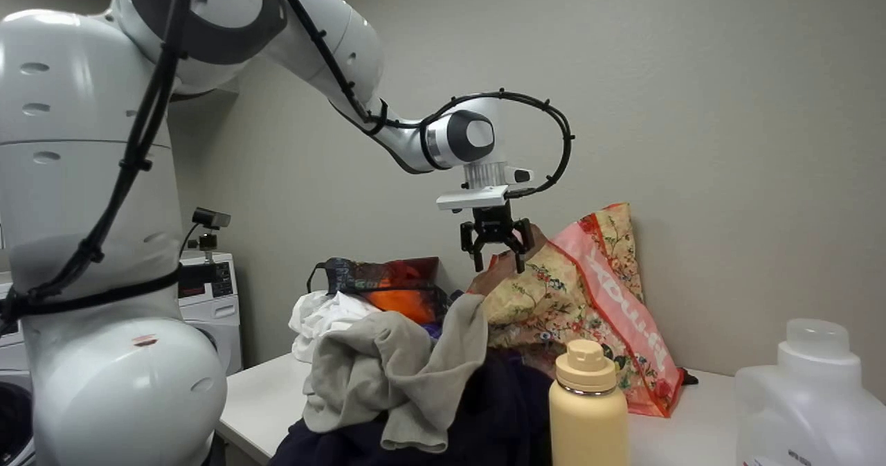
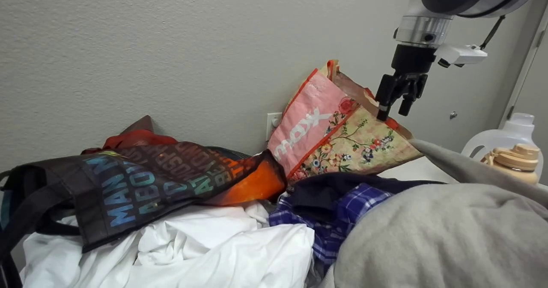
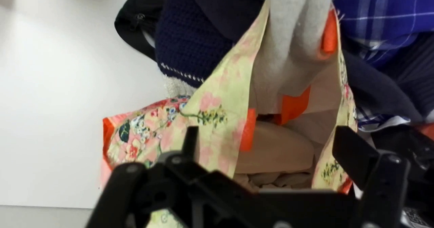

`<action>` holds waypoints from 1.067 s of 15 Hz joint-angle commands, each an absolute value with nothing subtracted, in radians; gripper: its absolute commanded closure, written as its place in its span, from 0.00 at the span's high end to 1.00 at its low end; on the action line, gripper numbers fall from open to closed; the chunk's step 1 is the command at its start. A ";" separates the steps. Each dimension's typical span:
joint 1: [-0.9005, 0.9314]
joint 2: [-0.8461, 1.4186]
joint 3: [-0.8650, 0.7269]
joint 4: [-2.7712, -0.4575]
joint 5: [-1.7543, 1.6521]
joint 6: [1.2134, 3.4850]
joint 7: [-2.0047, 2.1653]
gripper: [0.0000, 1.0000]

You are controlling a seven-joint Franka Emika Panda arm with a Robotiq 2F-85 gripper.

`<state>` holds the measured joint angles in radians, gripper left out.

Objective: Take the grey clothing out of the pink bag

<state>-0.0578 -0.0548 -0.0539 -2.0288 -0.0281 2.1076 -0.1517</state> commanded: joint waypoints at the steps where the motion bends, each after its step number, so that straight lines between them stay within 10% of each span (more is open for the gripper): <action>1: -0.060 -0.140 -0.058 -2.057 -0.043 2.004 -0.119 1.00; 14: -0.069 -0.164 -0.083 -2.209 -0.028 1.990 -0.118 1.00; 15: -0.070 -0.163 -0.083 -2.219 -0.030 1.998 -0.119 0.75; 16: -0.072 -0.162 -0.082 -2.226 -0.032 2.004 -0.118 0.74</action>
<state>-0.0683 -0.1502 -0.0796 -2.1880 -0.0323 1.9659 -0.1460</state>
